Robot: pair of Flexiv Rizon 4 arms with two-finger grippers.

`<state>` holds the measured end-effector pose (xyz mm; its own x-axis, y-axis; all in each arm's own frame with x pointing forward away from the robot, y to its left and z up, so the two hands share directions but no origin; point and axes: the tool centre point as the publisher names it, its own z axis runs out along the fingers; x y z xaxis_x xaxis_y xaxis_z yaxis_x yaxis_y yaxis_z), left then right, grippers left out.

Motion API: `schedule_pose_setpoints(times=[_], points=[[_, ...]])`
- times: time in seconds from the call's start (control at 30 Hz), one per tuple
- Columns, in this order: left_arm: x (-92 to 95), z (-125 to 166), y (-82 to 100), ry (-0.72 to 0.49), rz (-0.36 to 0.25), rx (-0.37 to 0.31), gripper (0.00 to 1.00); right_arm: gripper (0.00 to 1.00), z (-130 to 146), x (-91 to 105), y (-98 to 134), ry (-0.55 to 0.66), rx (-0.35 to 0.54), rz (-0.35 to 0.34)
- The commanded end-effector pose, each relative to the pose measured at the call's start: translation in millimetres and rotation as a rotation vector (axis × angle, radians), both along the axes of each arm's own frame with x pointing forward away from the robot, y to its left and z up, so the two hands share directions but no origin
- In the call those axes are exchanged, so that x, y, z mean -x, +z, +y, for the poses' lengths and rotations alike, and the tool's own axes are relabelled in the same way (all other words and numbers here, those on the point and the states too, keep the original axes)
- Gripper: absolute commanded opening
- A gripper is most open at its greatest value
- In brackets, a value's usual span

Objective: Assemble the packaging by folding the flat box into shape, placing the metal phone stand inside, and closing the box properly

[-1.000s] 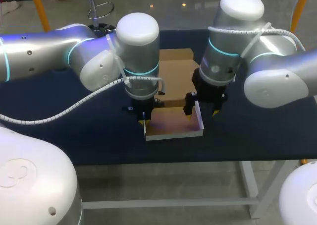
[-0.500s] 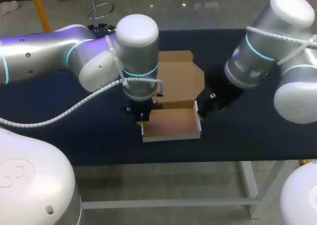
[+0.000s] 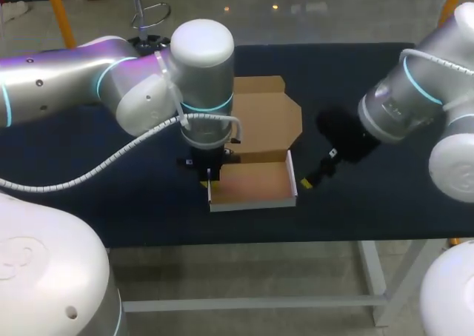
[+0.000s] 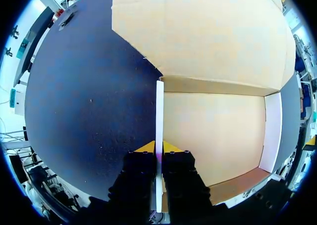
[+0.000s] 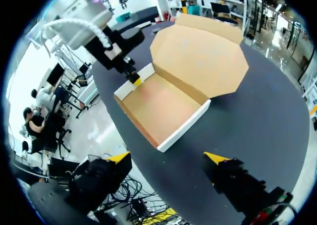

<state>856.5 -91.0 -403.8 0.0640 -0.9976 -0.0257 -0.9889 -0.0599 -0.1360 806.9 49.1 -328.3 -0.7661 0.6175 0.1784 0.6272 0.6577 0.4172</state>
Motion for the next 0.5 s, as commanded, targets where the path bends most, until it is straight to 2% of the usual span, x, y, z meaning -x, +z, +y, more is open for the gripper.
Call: schedule_pose_setpoints(times=[0.03, 0.23, 0.5], points=[[-1.3, 1.7, 0.2, -0.007, 0.003, -0.003, 0.0, 1.0, -31.9, 28.1, 22.5, 0.297, -0.104, -0.116], [0.1, 2.3, -0.4, -0.029, 0.006, -0.014, 0.0, 1.0, -50.7, 37.5, 25.9, 0.388, -0.12, -0.168], [2.4, 6.0, 0.0, -0.042, 0.002, -0.033, 0.0, 1.0, -61.8, 48.2, 28.4, 0.465, -0.131, -0.223]])
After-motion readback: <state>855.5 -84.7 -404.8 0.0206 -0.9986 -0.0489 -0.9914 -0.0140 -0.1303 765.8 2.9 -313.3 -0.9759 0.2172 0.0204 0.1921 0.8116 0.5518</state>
